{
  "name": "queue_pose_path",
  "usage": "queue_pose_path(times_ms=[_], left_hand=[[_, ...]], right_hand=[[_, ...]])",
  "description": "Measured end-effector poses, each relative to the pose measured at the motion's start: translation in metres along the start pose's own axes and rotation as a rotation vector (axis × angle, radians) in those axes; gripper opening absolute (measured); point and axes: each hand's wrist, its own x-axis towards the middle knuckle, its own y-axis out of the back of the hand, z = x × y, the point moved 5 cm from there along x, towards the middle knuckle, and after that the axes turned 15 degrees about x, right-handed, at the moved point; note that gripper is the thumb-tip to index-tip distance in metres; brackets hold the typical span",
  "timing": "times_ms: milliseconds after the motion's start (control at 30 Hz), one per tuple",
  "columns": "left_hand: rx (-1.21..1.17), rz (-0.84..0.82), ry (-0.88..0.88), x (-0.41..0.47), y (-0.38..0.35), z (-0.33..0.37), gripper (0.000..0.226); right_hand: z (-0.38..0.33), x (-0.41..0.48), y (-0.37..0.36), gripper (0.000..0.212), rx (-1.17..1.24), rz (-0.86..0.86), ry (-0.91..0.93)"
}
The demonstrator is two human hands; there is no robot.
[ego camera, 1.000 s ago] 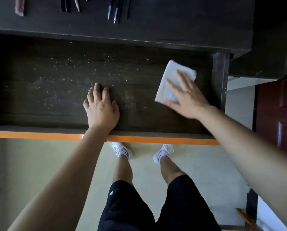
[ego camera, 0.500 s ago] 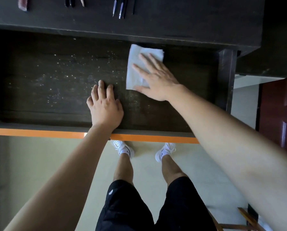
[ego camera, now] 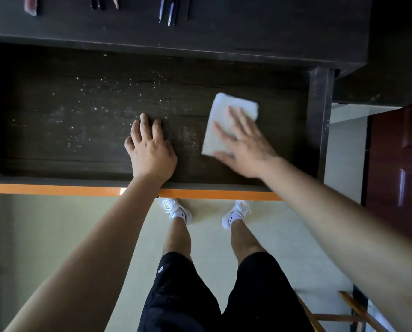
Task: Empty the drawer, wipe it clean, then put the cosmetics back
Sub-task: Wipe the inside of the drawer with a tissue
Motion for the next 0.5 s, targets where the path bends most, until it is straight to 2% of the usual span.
queue_pose_path(times_ms=[100, 200, 367, 500], left_hand=[[-0.005, -0.003, -0.002, 0.0, 0.0, 0.001, 0.055], [0.001, 0.004, 0.0, 0.0, 0.0, 0.0, 0.056], [0.0, 0.006, 0.001, 0.001, 0.0, 0.001, 0.057], [0.001, 0.012, 0.0, 0.002, -0.001, 0.001, 0.058]], right_hand=[[-0.031, -0.012, -0.021, 0.069, 0.005, -0.09, 0.166], [-0.008, -0.026, -0.009, 0.069, 0.033, -0.122, 0.213], [0.064, -0.068, 0.031, 0.084, 0.044, -0.09, -0.017], [0.077, -0.085, 0.038, 0.088, 0.034, -0.075, -0.131]])
